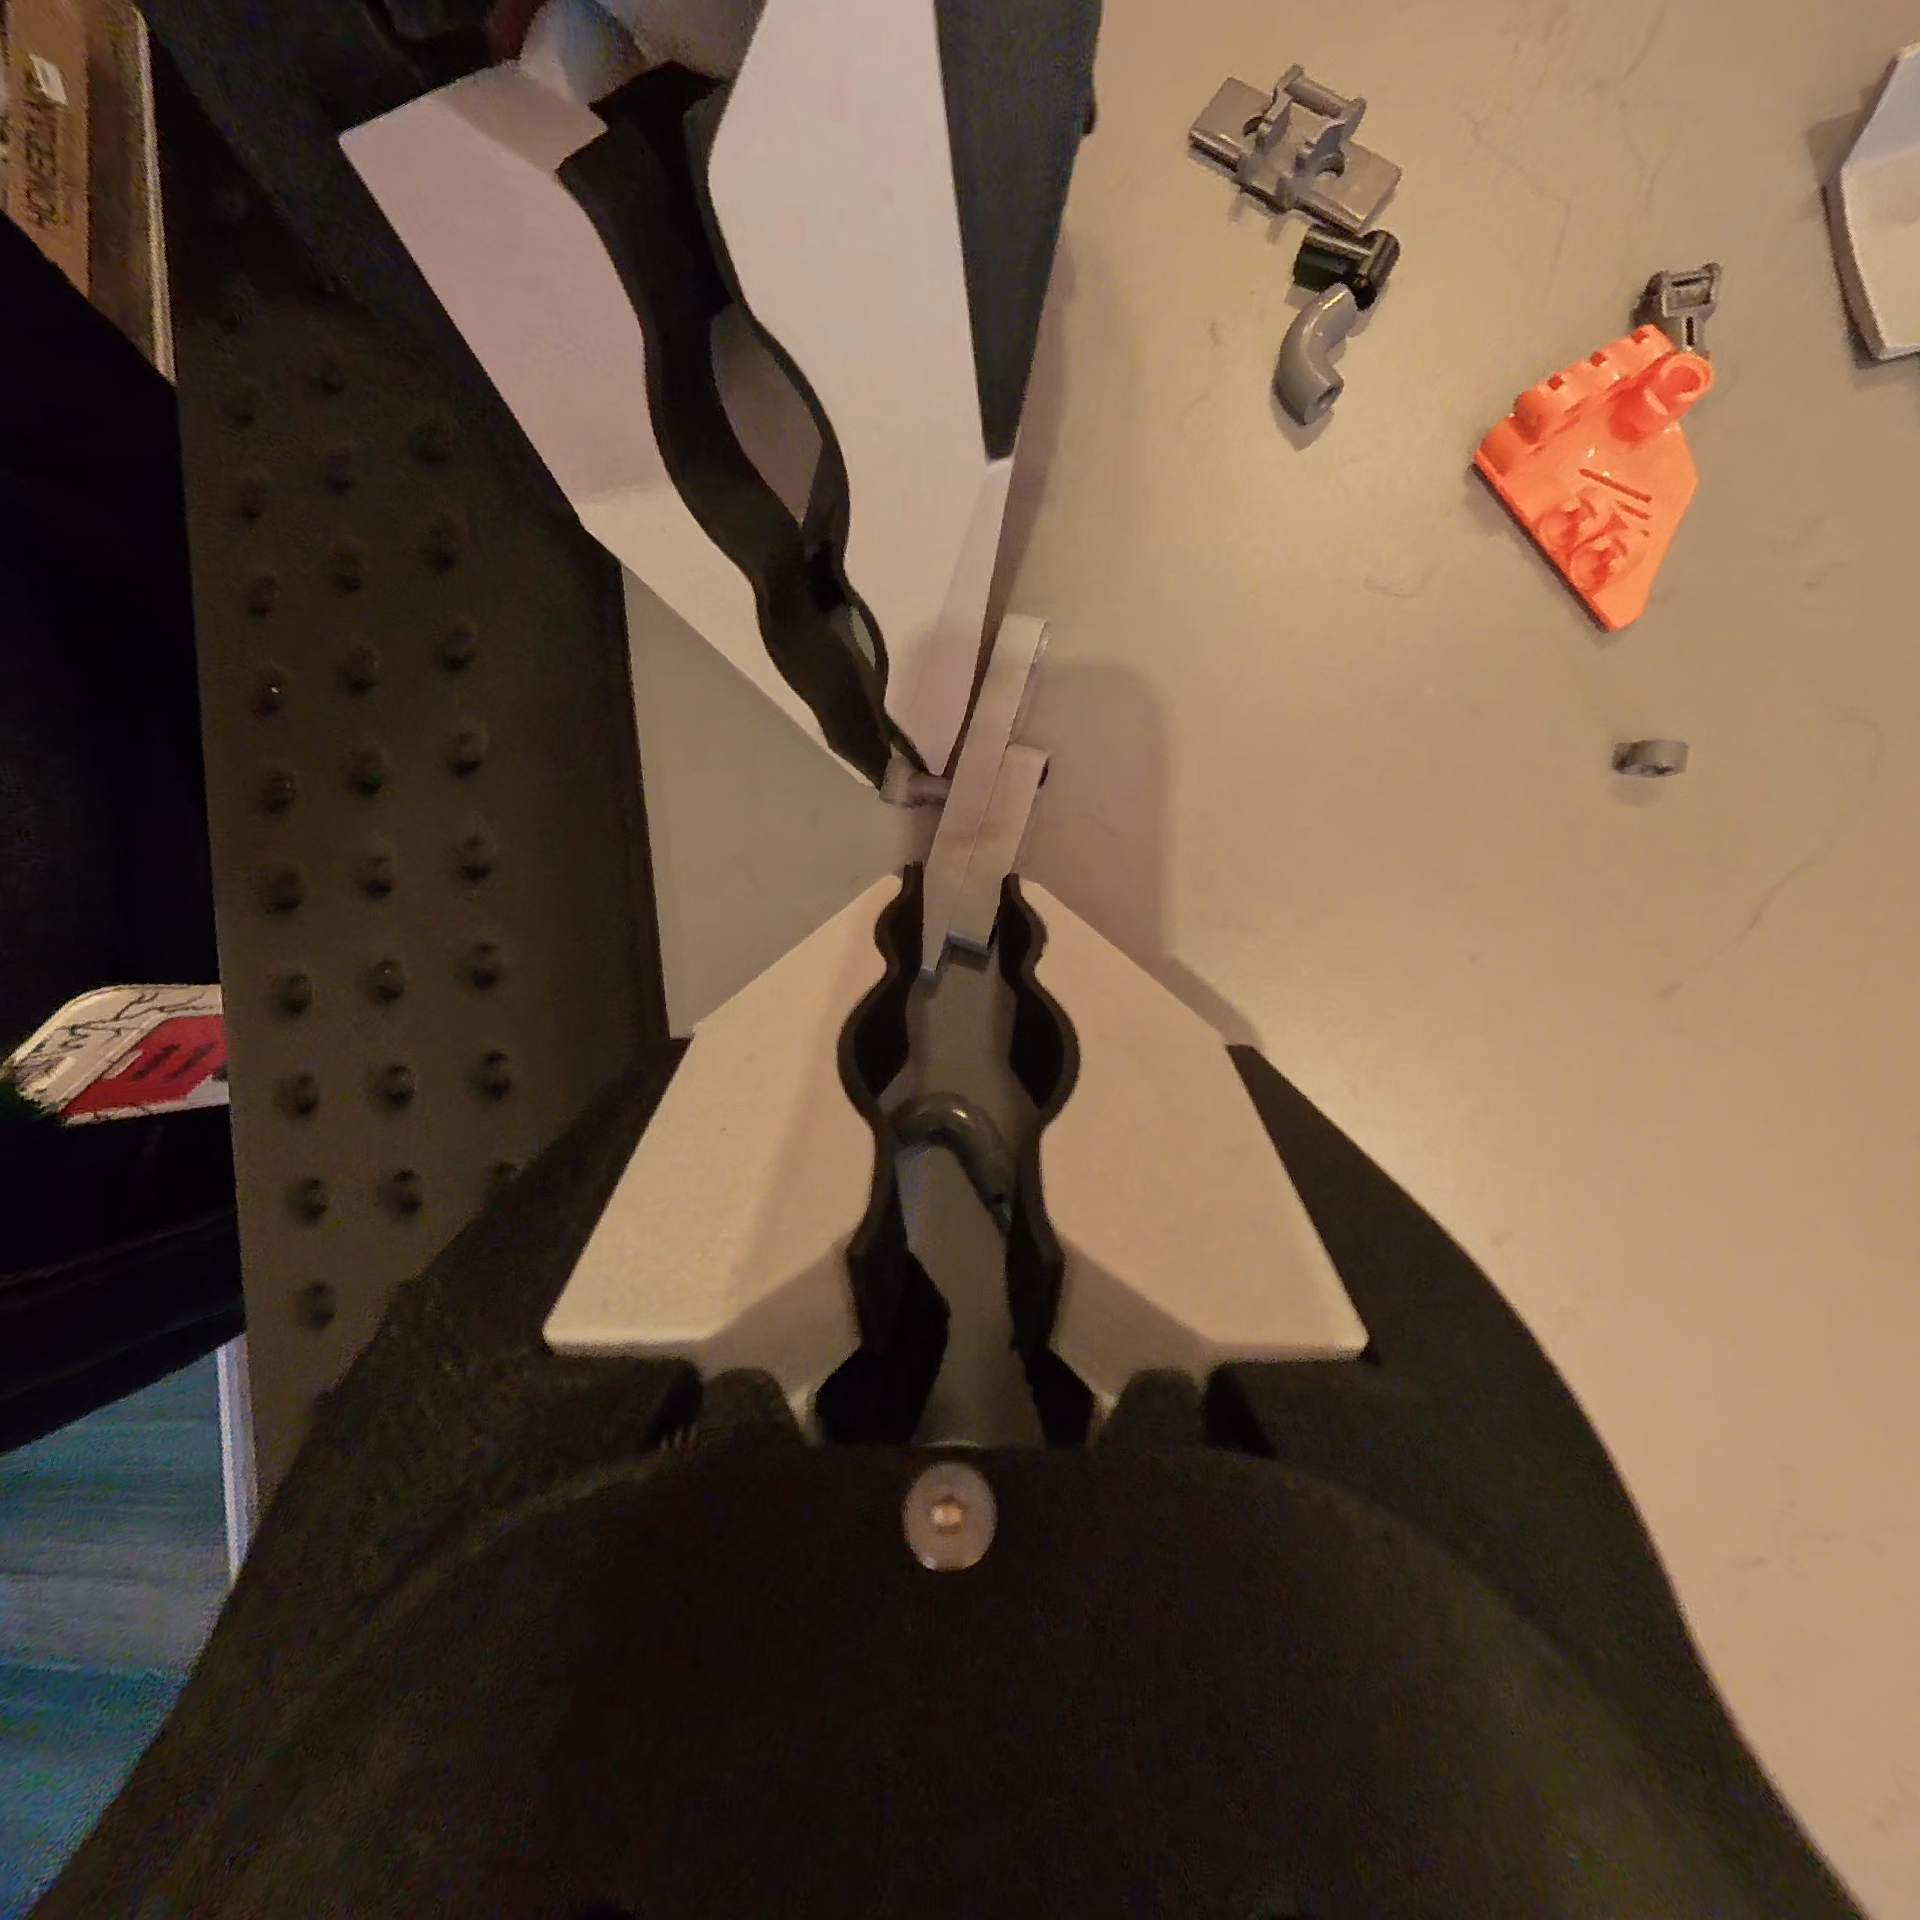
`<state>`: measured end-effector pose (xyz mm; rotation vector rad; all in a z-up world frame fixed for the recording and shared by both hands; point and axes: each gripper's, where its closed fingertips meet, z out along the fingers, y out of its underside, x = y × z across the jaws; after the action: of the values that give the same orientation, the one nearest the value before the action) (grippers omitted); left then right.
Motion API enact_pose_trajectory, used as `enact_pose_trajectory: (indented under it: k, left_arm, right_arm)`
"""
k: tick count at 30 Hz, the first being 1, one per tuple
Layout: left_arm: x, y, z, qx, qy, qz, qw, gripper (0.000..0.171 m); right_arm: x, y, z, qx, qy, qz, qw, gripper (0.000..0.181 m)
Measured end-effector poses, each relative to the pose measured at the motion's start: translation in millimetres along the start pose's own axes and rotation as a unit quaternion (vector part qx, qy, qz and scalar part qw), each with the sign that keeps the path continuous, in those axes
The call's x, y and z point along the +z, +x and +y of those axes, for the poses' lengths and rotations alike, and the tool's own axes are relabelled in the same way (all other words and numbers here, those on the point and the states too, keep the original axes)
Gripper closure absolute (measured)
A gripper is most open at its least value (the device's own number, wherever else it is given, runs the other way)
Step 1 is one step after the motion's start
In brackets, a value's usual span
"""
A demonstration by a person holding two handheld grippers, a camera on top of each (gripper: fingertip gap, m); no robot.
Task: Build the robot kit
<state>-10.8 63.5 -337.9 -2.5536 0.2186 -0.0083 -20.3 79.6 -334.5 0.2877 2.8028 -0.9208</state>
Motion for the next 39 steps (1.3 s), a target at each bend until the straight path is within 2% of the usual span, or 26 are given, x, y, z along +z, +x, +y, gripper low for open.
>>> enact_pose_trajectory:
  k: [10,14,17,22,26,29,31,39]
  left_arm:
    - [-2,2,3,0.031,-0.034,0.032,0.998,0.167]
    - [-2,3,3,0.028,-0.024,0.031,0.999,0.167]
    - [-3,4,4,0.036,-0.037,0.010,0.999,0.167]
    - [-10,6,5,0.025,-0.021,-0.044,0.999,0.163]
    - [-16,2,-3,0.026,-0.002,-0.087,0.996,0.130]
    - [-8,-1,4,0.033,-0.028,-0.077,0.996,0.134]
    - [-4,1,2,0.028,-0.019,-0.054,0.998,0.143]
    - [-2,0,1,0.010,0.004,-0.026,1.000,0.149]
  right_arm:
    - [2,-6,-1,-0.030,-0.022,-0.010,0.999,0.170]
    - [3,-8,-1,-0.029,-0.019,-0.008,0.999,0.170]
    - [4,-9,-2,-0.015,-0.012,-0.005,1.000,0.169]
    - [6,-11,-4,-0.011,-0.001,0.008,1.000,0.168]
    - [6,-12,-4,-0.016,0.002,0.002,1.000,0.168]
    - [6,-12,-4,-0.020,0.001,-0.002,1.000,0.168]
    - [7,-13,-4,-0.024,0.000,-0.006,1.000,0.168]
    - [7,-13,-4,-0.028,0.001,-0.020,0.999,0.169]
